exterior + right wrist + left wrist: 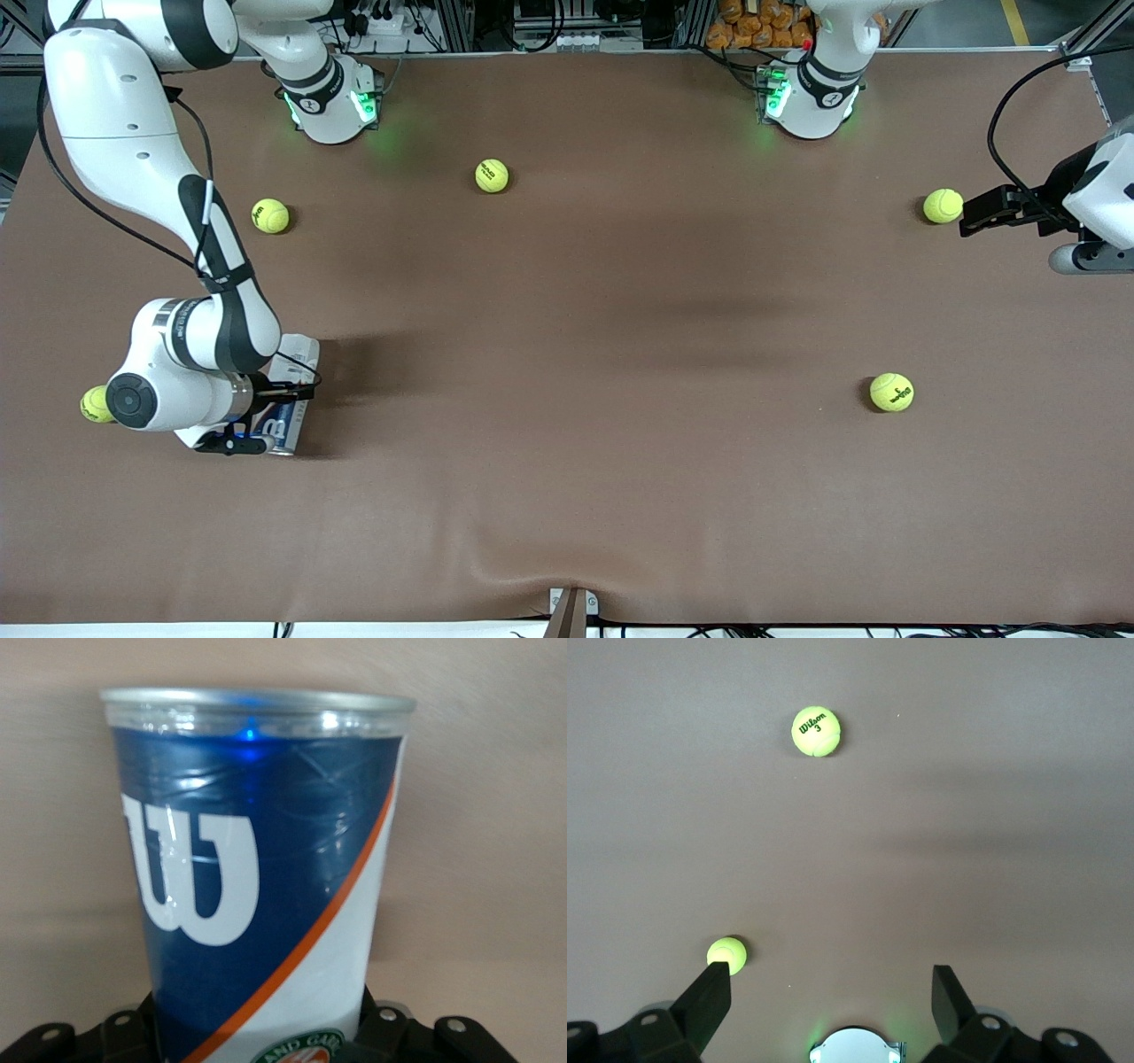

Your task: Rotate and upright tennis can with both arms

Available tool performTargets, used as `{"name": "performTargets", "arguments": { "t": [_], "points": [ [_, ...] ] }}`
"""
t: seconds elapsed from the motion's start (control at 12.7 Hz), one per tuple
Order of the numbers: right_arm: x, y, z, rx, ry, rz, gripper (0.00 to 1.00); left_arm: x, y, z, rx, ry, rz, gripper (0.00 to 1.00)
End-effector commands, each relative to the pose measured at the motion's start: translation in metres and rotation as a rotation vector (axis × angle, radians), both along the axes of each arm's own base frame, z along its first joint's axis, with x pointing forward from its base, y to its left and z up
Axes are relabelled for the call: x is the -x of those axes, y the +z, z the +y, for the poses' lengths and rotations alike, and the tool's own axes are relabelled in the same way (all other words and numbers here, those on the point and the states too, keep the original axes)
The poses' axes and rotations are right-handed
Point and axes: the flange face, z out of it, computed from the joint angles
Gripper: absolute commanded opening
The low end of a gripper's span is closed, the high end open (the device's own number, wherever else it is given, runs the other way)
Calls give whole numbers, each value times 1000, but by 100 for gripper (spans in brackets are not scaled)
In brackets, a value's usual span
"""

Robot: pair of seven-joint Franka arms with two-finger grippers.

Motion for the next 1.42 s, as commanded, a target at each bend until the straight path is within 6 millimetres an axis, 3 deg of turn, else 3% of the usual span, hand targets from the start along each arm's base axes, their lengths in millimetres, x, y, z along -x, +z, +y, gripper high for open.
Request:
{"name": "performTargets", "arguments": {
  "t": [0.0, 0.24, 0.47, 0.71, 0.87, 1.18, 1.34],
  "points": [
    [-6, 36, 44, -39, 142, -58, 76, -1, 4, 2, 9, 7, -14, 100],
    [-15, 74, 113, -62, 376, -141, 76, 0, 10, 2, 9, 9, -28, 100],
    [2, 93, 221, -18, 658, -190, 76, -2, 9, 3, 8, 9, -34, 100],
    [49, 102, 351, 101, 966, -245, 76, -2, 6, 3, 8, 10, -29, 100],
    [83, 93, 415, 90, 1075, -304, 76, -2, 2, 4, 6, 11, -22, 100],
    [131, 57, 497, 54, 1342, -421, 77, -12, -17, -2, 11, -2, 1, 100],
    [146, 41, 518, 62, 1478, -415, 79, -12, -22, -5, 14, -7, 12, 100]
  ]
}}
